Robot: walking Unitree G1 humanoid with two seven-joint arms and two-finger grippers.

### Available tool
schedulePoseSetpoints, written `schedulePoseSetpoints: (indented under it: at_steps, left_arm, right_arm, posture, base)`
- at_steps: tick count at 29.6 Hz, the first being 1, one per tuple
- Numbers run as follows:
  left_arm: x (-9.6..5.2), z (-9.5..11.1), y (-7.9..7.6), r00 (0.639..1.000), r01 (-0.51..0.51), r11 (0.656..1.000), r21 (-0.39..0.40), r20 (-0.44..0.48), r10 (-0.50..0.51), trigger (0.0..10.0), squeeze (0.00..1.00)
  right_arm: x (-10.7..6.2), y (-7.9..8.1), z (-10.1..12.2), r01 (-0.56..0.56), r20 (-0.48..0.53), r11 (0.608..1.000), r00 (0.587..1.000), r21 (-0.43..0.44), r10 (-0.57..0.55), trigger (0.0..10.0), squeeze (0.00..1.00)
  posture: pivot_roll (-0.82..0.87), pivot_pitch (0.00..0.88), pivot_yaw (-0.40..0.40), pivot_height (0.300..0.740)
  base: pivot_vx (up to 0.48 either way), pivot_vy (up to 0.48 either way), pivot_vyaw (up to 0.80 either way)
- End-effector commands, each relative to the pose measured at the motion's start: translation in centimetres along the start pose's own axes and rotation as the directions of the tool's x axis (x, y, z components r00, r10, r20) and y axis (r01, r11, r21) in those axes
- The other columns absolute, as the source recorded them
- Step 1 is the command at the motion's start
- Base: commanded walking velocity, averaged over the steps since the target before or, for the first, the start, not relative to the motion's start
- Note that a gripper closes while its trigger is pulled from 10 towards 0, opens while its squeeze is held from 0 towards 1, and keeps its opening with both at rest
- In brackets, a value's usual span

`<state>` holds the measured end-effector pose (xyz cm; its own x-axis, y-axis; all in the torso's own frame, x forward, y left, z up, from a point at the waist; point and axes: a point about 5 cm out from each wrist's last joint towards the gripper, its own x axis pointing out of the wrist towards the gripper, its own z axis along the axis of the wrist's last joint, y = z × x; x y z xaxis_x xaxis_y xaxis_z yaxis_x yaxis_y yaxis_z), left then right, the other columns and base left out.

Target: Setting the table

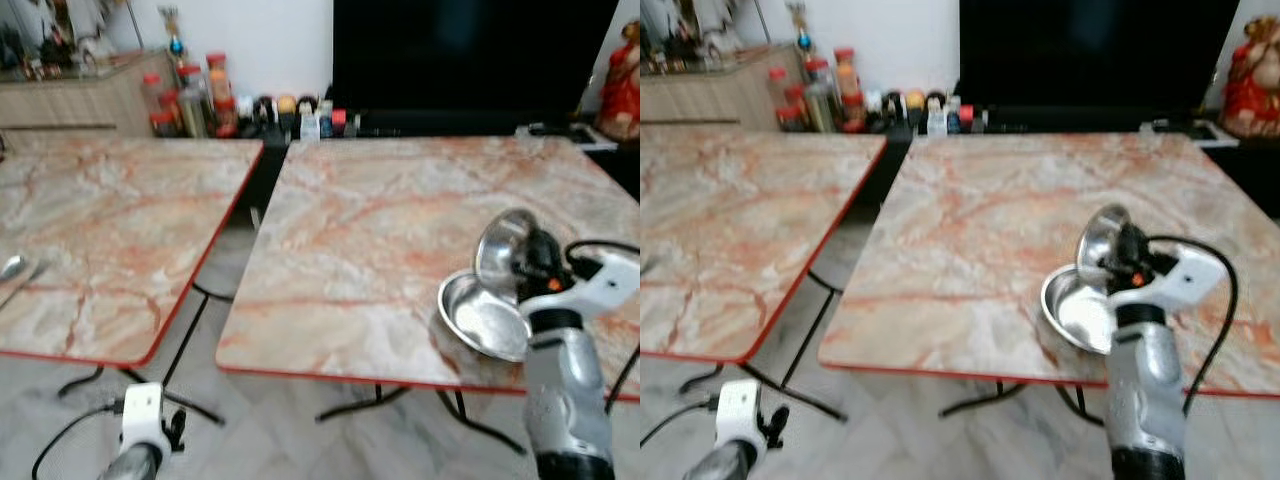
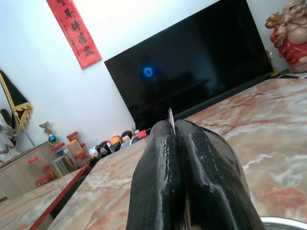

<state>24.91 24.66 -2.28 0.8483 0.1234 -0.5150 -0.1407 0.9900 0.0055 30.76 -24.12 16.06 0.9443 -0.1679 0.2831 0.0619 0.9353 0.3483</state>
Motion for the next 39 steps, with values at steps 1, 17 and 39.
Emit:
schedulePoseSetpoints:
  at_steps: [1,17,39]
  left_arm:
    - [-0.1,-0.2,0.1,1.0,-0.001,1.0,-0.006,-0.003,0.001,10.0,0.0]
    - [-0.1,-0.4,-0.2,1.0,0.017,1.0,-0.012,-0.02,-0.017,10.0,0.0]
    - [0.0,-0.3,-0.1,0.999,0.027,0.999,-0.028,-0.025,-0.028,10.0,0.0]
  right_arm:
    - [0.1,-0.1,0.4,0.005,0.013,1.0,1.0,0.001,-0.005,10.0,0.0]
    - [-0.2,-0.9,-0.7,0.116,-0.045,0.972,0.993,0.206,-0.109,10.0,0.0]
    - [-0.6,-2.1,-2.7,0.242,-0.15,0.927,0.967,0.285,-0.206,10.0,0.0]
  posture:
    - [-0.01,0.0,0.046,0.74]
    - [-0.01,0.0,0.05,0.74]
    - [-0.01,0.0,0.045,0.74]
  base:
    - [0.0,0.0,0.0]
    - [0.0,0.0,0.0]
    - [0.0,0.0,0.0]
